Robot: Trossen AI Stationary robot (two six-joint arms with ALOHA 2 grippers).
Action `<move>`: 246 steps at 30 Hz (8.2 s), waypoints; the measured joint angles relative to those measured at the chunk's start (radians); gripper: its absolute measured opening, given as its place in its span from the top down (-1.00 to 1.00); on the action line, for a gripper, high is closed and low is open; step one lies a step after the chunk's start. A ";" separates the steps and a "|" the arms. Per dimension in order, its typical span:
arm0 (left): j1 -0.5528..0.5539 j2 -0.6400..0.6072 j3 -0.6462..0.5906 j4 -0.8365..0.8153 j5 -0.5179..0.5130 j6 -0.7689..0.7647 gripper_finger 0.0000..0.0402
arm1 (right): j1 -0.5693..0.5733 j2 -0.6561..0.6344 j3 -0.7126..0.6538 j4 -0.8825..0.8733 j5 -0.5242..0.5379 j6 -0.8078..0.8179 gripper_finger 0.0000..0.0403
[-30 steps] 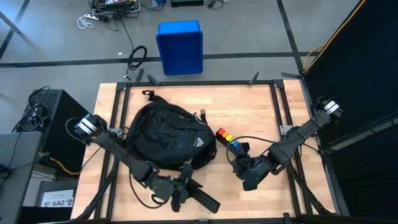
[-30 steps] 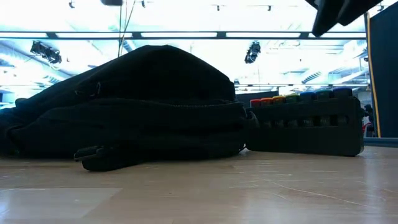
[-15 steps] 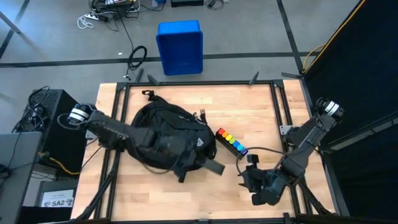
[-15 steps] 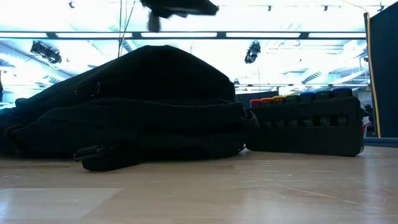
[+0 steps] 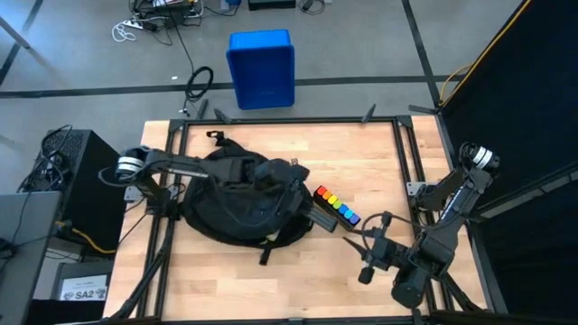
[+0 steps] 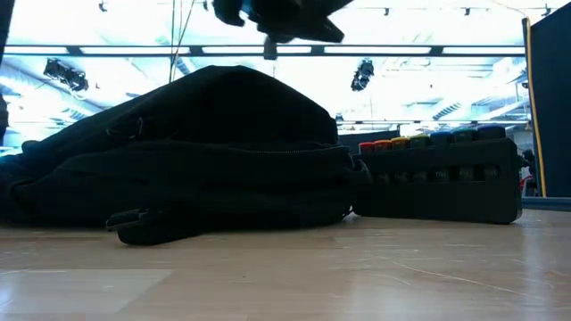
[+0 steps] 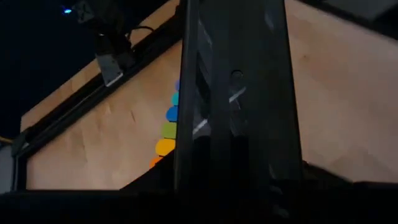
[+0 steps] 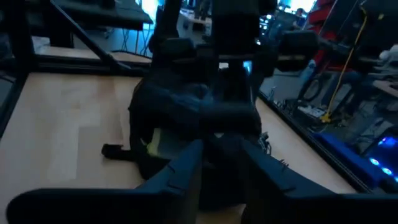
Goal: Unpack backpack
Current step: Close the black medicine organizer
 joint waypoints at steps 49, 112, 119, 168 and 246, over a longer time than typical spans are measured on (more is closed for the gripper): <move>0.136 0.208 0.301 -0.371 0.038 0.005 0.29 | -0.537 -0.008 0.000 -0.003 -0.577 -0.168 0.31; 0.253 -0.211 -0.303 0.198 0.180 -0.145 0.37 | -0.341 -0.006 -0.114 -0.313 -0.590 0.599 0.30; 0.253 -0.225 -0.407 0.325 0.179 -0.189 0.37 | -0.409 -0.006 -0.114 -0.211 -0.661 0.473 0.30; 0.219 -0.222 -0.603 0.551 0.174 -0.293 0.37 | -0.447 0.000 -0.136 -0.200 -0.788 0.505 0.30; 0.200 -0.200 -0.603 0.594 0.164 -0.311 0.37 | -0.513 -0.003 -0.131 -0.236 -0.892 0.414 0.22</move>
